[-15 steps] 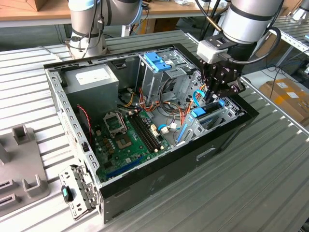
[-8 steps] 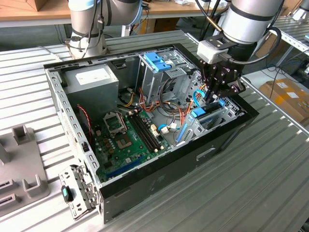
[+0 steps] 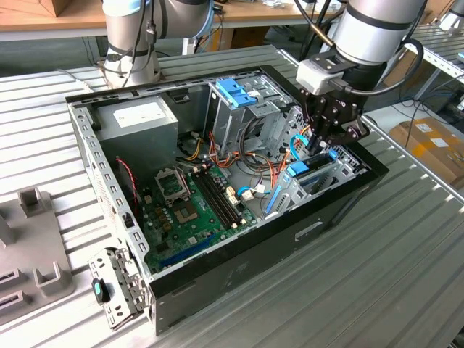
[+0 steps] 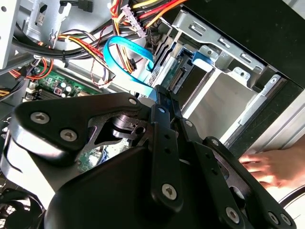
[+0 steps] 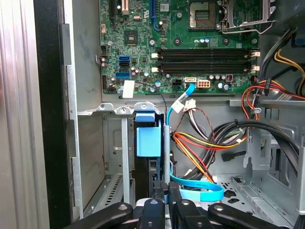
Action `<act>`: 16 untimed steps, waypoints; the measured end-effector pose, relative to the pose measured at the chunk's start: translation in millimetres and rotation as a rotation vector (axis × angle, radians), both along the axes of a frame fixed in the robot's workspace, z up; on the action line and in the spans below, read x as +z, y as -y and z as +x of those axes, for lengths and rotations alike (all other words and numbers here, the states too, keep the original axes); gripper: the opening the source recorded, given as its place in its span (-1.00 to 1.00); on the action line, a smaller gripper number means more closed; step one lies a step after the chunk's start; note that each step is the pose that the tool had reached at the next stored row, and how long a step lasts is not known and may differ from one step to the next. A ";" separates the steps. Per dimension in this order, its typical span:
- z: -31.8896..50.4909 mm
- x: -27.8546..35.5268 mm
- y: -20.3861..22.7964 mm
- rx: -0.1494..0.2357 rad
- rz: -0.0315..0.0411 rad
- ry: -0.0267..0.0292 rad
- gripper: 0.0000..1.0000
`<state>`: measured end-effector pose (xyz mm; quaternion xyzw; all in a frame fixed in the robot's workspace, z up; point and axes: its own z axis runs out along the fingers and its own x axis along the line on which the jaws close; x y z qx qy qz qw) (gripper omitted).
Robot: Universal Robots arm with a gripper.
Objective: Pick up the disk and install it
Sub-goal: 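Insert the first disk wire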
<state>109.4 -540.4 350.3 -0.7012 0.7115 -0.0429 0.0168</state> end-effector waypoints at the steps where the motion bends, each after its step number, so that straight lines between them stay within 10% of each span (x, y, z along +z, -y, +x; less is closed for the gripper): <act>1: 0.0 0.0 0.0 0.000 0.0000 0.0000 -0.68; 10: -0.2 0.2 0.0 0.000 -0.0002 0.0026 -0.68; 12: -1.6 0.2 0.0 0.000 -0.0001 0.0188 -0.68; 14: -4.9 0.0 0.2 0.000 0.0012 0.0500 -0.68; 16: -6.2 0.0 0.5 0.000 0.0014 0.0570 -0.68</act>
